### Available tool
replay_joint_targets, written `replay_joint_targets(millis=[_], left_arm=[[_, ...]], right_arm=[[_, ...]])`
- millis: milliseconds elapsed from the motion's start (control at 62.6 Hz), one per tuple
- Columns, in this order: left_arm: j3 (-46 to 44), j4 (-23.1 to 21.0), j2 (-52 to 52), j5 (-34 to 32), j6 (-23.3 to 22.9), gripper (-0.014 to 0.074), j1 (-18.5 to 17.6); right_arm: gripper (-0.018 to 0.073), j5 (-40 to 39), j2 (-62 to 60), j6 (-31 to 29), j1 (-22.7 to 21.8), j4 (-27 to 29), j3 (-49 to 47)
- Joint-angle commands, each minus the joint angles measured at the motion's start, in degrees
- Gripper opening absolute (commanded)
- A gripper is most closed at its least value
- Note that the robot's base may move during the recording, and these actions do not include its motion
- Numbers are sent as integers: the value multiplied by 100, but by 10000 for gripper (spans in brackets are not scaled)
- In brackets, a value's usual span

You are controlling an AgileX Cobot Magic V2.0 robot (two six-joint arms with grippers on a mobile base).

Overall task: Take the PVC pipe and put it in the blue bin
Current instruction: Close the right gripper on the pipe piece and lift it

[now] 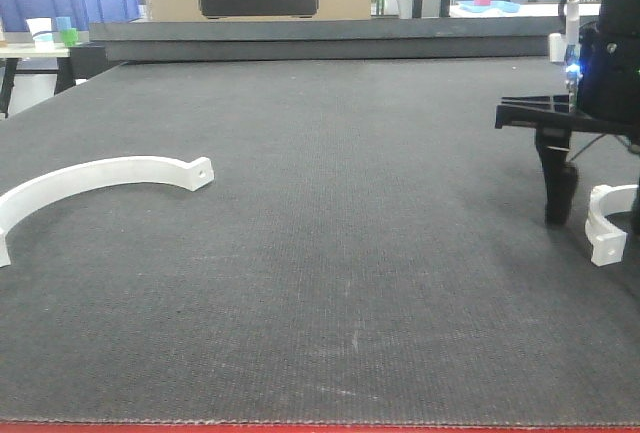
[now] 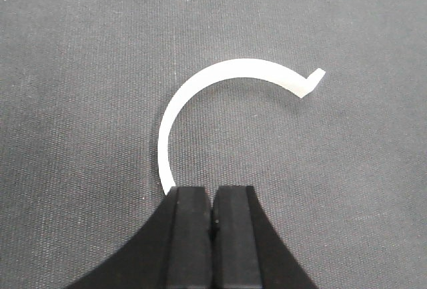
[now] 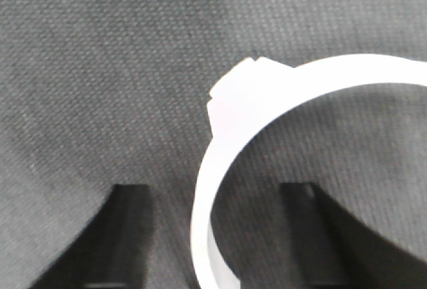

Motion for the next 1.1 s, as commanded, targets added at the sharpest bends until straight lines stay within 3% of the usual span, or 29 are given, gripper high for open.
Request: replay_joint_targets(millis=[0, 112, 368, 544, 847, 1087], left_arm=[[-8, -67, -8, -23, -16, -111, -27], [-8, -67, -8, 13, -16, -111, -27], [-8, -67, -8, 30, -16, -111, -27], [-8, -56, -8, 16, -16, -111, -27], [-8, -57, -4, -20, -69, -111, -27], [-814, -34, 645, 1050, -274, -111, -27]], right_arm=[[182, -16, 60, -1, -8, -48, -19], [117, -18, 71, -1, -8, -48, -19], [88, -66, 93, -1, -8, -48, -19], [-167, -66, 93, -260, -8, -124, -19], [-168, 253, -108, -1375, 150, -48, -19], [-168, 102, -757, -2167, 605, -48, -110]])
